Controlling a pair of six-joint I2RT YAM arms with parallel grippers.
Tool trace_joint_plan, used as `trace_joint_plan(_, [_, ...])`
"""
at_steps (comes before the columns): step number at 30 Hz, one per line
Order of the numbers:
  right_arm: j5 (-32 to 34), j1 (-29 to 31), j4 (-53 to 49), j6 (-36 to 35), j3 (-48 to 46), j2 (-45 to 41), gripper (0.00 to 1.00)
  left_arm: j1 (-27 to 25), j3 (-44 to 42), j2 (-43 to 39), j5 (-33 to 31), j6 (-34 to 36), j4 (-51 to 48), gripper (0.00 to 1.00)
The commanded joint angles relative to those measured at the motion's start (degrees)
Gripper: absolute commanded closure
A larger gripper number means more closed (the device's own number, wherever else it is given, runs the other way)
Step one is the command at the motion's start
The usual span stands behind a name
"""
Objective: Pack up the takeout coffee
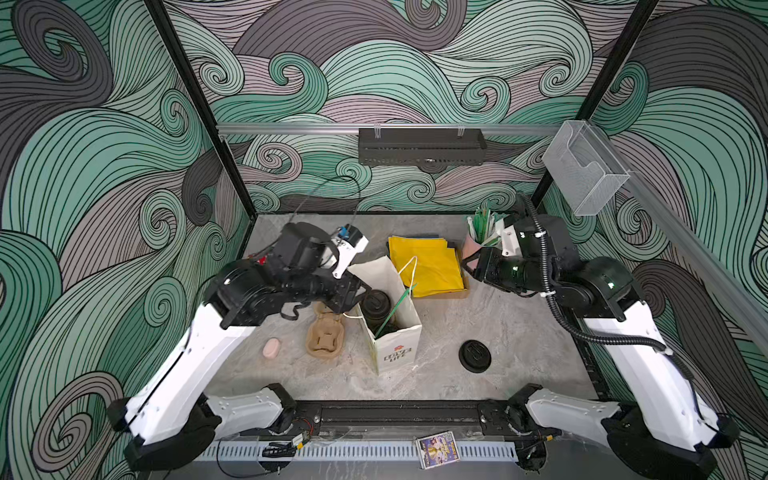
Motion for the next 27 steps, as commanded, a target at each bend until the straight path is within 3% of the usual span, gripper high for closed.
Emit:
trace_joint_plan(1, [1.4,-0.4,-1.1,0.3,-1.1,-0.5,0.51,-3.4,-2.2,0.9,-0.9,6.8,3.4,0.58])
trace_joint_plan(14, [1.4,-0.4,-1.6,1.1,-2.7,-2.4,0.52,-6.2,-11.9,6.4,-1.9,8.6,16.3,0.67])
trace_joint_plan(21, [2.1,-0.3,-2.4,1.7,-3.5,-3.6,0.52,-6.3,-16.8,7.1,2.4,8.3,23.5,0.68])
trace_joint_plan(27, [2.4,-0.3,-2.5,2.3,-4.3,-4.4,0.52,-6.3,-17.5,9.5,2.3,8.0,25.9,0.78])
